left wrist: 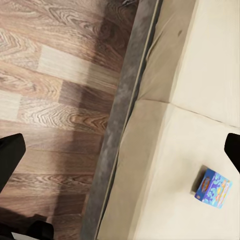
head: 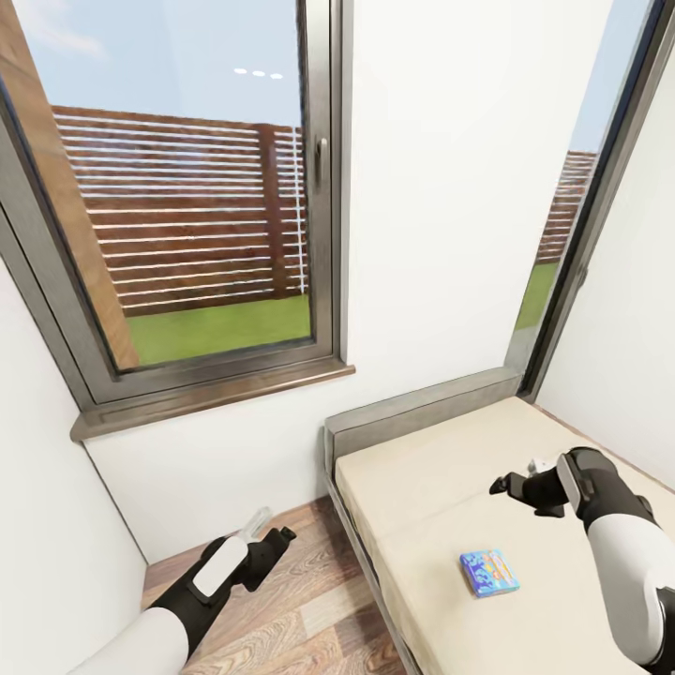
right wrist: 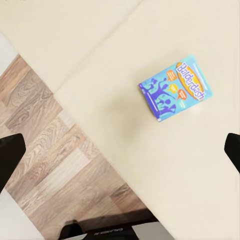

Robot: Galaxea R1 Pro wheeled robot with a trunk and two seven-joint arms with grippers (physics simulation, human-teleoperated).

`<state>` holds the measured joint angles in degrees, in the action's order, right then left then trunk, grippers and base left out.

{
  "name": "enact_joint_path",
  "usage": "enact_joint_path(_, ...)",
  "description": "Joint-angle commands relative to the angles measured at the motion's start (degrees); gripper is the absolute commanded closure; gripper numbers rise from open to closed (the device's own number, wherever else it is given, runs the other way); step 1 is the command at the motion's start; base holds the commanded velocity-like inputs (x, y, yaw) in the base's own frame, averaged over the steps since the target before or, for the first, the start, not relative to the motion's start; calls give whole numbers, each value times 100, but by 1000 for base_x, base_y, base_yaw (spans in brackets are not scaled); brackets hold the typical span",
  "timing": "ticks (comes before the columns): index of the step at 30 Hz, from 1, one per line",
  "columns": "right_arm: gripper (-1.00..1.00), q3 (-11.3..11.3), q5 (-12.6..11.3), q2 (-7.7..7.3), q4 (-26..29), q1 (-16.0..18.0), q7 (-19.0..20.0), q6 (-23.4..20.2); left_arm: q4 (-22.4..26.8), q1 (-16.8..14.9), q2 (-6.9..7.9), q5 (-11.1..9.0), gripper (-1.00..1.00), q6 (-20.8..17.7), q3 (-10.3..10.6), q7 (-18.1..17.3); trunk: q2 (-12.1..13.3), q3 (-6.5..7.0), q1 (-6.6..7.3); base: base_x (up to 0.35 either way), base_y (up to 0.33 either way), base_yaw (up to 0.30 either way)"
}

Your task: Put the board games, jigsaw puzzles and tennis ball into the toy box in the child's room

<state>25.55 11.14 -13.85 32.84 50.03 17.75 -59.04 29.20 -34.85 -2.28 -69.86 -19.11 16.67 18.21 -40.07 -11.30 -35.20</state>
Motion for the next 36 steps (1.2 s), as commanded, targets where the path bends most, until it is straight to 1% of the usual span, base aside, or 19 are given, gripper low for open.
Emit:
enact_joint_path(1, -100, 29, 53, -18, 18, 8, 55, -19, 12, -4, -6, -53, -100, -1, 28, 45, -50, -28, -24, 0, 0, 0)
enact_joint_path(7, -100, 34, 14, -81, 123, 8, 69, -16, 14, -5, -37, -66, -100, -3, 26, 43, -290, -136, -156, 0, 0, 0)
enact_joint_path(15, -100, 41, -24, -121, 203, 1, 63, 6, 15, -6, -44, -81, -100, -4, -2, 42, -611, -279, -332, 0, 0, 0)
enact_joint_path(30, -100, 51, -66, -327, 242, -2, 62, -5, 15, -8, -45, -95, -100, -5, -22, 42, -1213, -549, -661, 0, 0, 0)
enact_joint_path(36, -100, 48, -117, -344, 241, -2, 68, -11, 15, -5, -45, -92, -100, -5, -23, 42, -1454, -656, -793, 0, 0, 0)
